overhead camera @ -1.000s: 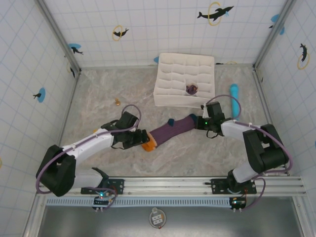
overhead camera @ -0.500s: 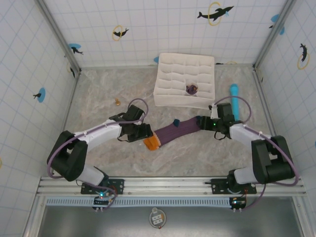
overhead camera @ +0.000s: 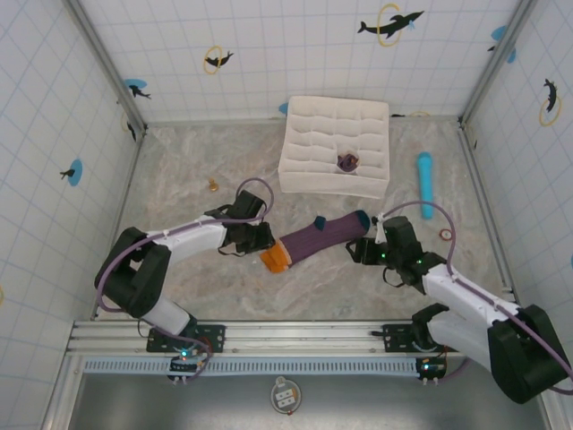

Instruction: Roll the socks

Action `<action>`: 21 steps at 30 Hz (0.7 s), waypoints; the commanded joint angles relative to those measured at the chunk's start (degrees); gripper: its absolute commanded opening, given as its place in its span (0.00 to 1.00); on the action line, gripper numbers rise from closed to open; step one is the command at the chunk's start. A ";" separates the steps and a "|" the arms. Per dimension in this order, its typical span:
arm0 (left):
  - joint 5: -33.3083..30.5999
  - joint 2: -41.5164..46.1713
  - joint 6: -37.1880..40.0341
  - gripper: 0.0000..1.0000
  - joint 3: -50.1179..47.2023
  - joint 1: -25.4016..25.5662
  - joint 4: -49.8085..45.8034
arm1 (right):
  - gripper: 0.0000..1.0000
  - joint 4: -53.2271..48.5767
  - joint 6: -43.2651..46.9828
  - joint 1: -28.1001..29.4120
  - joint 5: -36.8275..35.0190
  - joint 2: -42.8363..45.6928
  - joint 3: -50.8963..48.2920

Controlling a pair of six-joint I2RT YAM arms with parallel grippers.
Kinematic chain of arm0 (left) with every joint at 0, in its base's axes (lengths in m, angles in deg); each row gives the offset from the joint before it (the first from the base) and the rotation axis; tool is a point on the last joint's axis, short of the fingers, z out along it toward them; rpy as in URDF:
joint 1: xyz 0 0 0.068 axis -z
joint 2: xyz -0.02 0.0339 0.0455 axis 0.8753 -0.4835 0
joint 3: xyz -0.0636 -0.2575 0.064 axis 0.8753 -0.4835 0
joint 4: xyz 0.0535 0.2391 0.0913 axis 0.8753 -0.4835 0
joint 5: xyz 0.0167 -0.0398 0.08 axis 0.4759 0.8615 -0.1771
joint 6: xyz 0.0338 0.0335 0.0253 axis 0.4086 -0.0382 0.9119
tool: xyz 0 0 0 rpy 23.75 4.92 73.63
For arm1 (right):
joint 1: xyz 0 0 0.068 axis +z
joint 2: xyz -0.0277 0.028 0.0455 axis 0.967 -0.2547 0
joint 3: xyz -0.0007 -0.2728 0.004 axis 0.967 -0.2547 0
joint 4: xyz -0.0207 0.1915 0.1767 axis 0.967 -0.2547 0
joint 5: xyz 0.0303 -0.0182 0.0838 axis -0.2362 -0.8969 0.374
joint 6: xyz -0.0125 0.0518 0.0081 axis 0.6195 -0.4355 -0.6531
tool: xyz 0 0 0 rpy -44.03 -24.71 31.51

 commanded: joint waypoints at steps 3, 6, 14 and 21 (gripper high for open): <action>1.68 -0.97 -1.93 0.36 -1.76 0.41 1.31 | 0.76 0.60 -5.75 3.26 -5.48 4.49 -2.71; 1.42 0.33 -3.09 0.33 -3.52 0.91 1.35 | 0.76 -1.41 -5.59 6.23 -8.70 5.31 -2.24; 1.31 2.38 -7.38 0.24 -5.79 5.57 1.57 | 0.81 0.37 -1.35 19.35 -18.51 5.07 -2.24; 1.95 4.55 -12.04 0.30 -5.07 10.00 2.08 | 0.93 4.89 5.66 34.62 -32.20 4.50 -3.39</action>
